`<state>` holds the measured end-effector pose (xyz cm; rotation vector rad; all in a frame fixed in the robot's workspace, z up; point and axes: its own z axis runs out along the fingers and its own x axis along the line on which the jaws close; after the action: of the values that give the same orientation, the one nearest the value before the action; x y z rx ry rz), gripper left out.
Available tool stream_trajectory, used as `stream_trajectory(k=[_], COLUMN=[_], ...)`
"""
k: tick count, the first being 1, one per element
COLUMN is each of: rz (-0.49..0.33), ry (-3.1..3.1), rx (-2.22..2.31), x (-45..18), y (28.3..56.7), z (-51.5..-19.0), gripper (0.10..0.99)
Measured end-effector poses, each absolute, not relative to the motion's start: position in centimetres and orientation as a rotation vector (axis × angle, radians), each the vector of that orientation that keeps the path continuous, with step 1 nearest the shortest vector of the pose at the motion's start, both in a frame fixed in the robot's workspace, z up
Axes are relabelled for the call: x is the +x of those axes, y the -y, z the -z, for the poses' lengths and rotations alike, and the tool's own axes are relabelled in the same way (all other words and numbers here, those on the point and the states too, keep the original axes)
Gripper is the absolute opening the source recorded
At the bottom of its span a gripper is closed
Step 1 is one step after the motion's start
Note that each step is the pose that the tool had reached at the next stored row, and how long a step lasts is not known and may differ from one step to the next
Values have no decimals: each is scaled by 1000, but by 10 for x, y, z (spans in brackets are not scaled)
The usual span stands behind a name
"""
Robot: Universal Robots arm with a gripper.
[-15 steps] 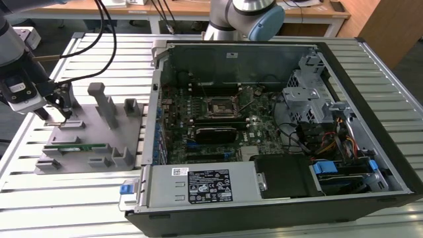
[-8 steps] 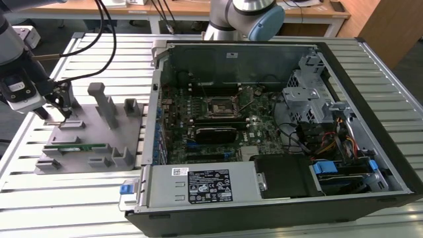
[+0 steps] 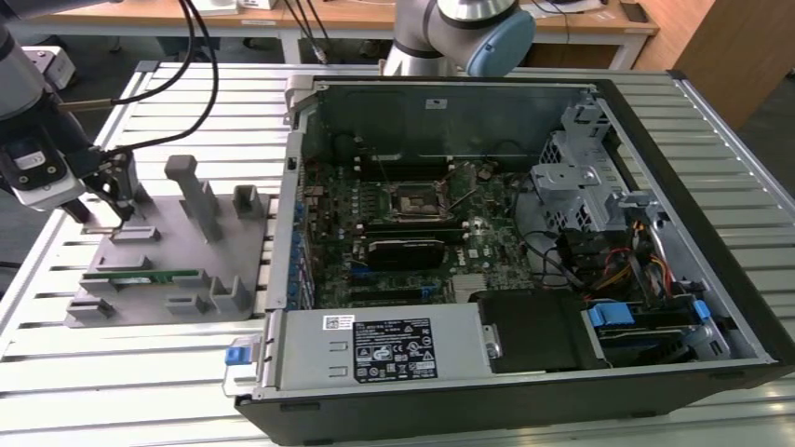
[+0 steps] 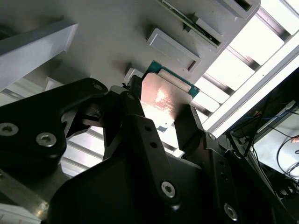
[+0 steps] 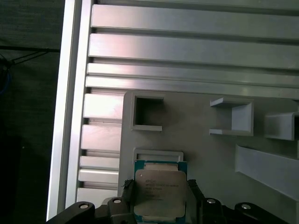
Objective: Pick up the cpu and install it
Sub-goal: 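Pick up the cpu and move it towards the insertion slot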
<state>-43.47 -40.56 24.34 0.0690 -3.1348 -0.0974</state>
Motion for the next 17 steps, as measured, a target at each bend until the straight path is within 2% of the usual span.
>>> stream_trajectory(k=[17], rz=[98], ry=[3135], rx=[69], x=[-435], y=[405], z=[-252], gripper=[529])
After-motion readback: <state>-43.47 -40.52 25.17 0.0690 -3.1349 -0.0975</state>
